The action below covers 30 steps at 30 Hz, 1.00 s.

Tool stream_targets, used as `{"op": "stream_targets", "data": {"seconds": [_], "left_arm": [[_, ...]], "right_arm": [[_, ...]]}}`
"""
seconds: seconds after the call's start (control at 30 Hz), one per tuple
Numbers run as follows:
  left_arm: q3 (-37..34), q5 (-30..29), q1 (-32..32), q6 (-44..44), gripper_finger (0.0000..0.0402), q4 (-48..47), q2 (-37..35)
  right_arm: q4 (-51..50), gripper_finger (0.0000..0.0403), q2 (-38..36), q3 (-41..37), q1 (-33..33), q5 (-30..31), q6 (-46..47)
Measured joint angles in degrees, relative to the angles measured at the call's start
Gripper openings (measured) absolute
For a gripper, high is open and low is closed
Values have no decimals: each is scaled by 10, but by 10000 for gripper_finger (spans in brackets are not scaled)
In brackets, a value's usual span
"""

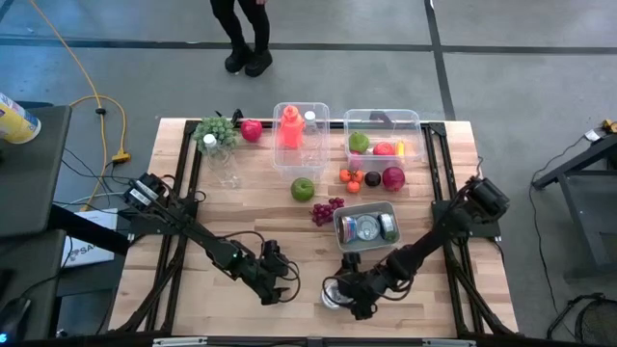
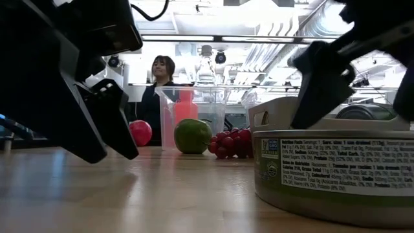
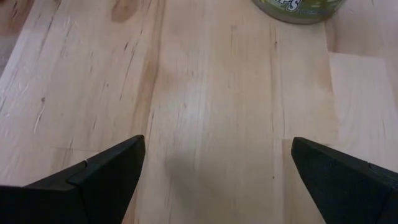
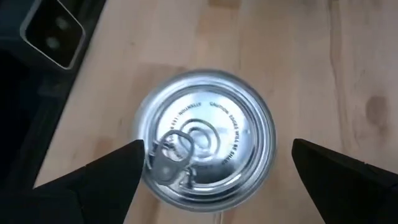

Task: Pick & Place Food Item
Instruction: Put the green tuna can into the gray bin

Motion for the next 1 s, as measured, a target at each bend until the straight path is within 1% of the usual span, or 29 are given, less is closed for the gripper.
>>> {"op": "stream_targets", "data": {"seconds": [0.1, 0.2, 0.37, 0.5, 0.63, 0.73, 0.8, 1.0], "left_arm": [[0, 0, 0, 0, 397, 1, 0], [0, 0, 0, 0, 397, 6, -1], [0, 1, 0, 0, 397, 20, -1], [0, 0, 0, 0, 397, 40, -1], [1, -2, 2, 0, 397, 120, 11], [0, -2, 3, 2, 397, 161, 23], [1, -2, 7, 2, 397, 176, 28], [0, 0, 17, 2, 397, 177, 30]], "right_arm": [[-2, 397, -2, 0, 10, 28, 1], [-24, 398, -2, 0, 19, 53, 12], [-52, 398, -2, 0, 23, 47, 57], [-49, 398, -2, 0, 28, 48, 56], [-49, 398, -1, 0, 27, 48, 55], [-49, 398, -1, 0, 19, 57, 44], [-47, 398, -1, 0, 12, 63, 34], [-32, 398, 6, 0, -12, 61, 18]]}}
